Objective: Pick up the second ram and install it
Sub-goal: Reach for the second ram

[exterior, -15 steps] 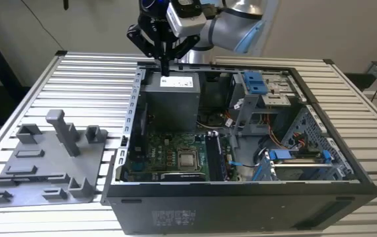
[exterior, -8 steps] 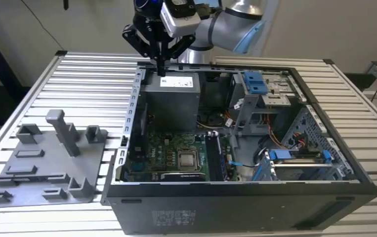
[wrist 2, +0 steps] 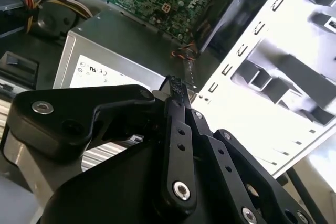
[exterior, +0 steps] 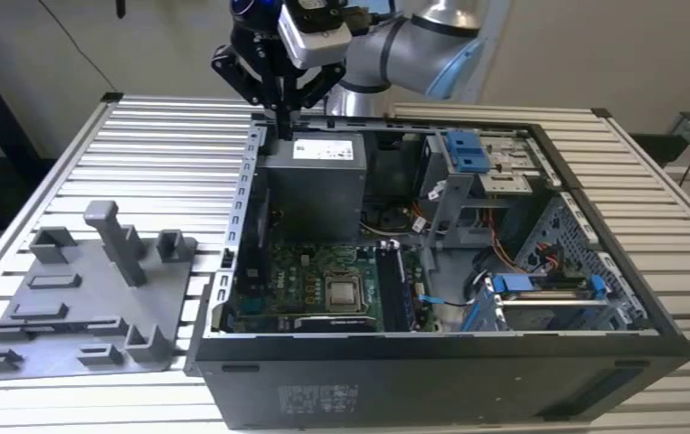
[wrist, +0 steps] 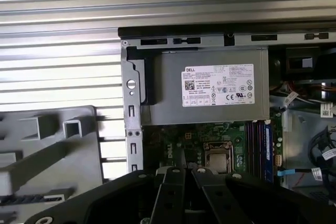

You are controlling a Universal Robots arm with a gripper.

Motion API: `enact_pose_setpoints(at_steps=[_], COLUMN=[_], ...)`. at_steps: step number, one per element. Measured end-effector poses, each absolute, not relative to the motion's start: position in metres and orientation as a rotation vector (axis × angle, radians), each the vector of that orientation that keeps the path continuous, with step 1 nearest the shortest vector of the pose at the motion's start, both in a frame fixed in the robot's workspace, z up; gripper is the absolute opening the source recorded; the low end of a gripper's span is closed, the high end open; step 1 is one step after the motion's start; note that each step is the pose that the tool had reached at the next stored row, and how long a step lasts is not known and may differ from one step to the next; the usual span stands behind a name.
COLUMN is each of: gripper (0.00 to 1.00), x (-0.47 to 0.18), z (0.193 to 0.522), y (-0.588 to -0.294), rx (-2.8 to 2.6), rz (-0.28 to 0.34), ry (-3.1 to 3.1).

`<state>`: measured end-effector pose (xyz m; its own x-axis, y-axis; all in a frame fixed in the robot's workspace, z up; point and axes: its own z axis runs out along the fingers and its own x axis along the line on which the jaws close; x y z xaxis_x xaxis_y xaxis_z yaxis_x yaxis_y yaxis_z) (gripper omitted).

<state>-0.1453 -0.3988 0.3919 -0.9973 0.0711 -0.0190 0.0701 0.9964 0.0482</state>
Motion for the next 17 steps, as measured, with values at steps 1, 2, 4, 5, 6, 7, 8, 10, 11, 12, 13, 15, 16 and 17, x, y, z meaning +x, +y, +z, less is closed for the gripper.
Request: enact_pose_setpoints(at_steps=[1, 2, 4, 5, 6, 7, 8, 10, 11, 12, 13, 15, 16, 17], gripper=[0.11, 0.11, 0.11, 0.11, 0.11, 0.11, 0.11, 0.11, 0.11, 0.11, 0.11, 0.11, 0.11, 0.11], x=[-0.147, -0.149, -0.154, -0.156, -0.158, -0.160, -0.162, -0.167, -0.169, -0.171, -0.173, -0.178, -0.181, -0.183], z=[0.392, 0.392, 0.392, 0.392, 0.392, 0.392, 0.392, 0.392, 0.391, 0.391, 0.391, 0.391, 0.391, 0.391], y=[-0.399, -0.399, -0.399, -0.399, -0.399, -0.399, -0.399, -0.399, -0.399, -0.399, -0.399, -0.399, -0.399, -0.399], rx=[0.110, 0.110, 0.110, 0.110, 0.110, 0.110, 0.110, 0.110, 0.110, 0.110, 0.109, 0.109, 0.109, 0.109], rz=[0.074, 0.074, 0.074, 0.074, 0.074, 0.074, 0.074, 0.074, 0.074, 0.074, 0.074, 0.074, 0.074, 0.074], ry=[3.118, 3.118, 3.118, 3.118, 3.118, 3.118, 3.118, 3.118, 3.118, 3.118, 3.118, 3.118, 3.118, 3.118])
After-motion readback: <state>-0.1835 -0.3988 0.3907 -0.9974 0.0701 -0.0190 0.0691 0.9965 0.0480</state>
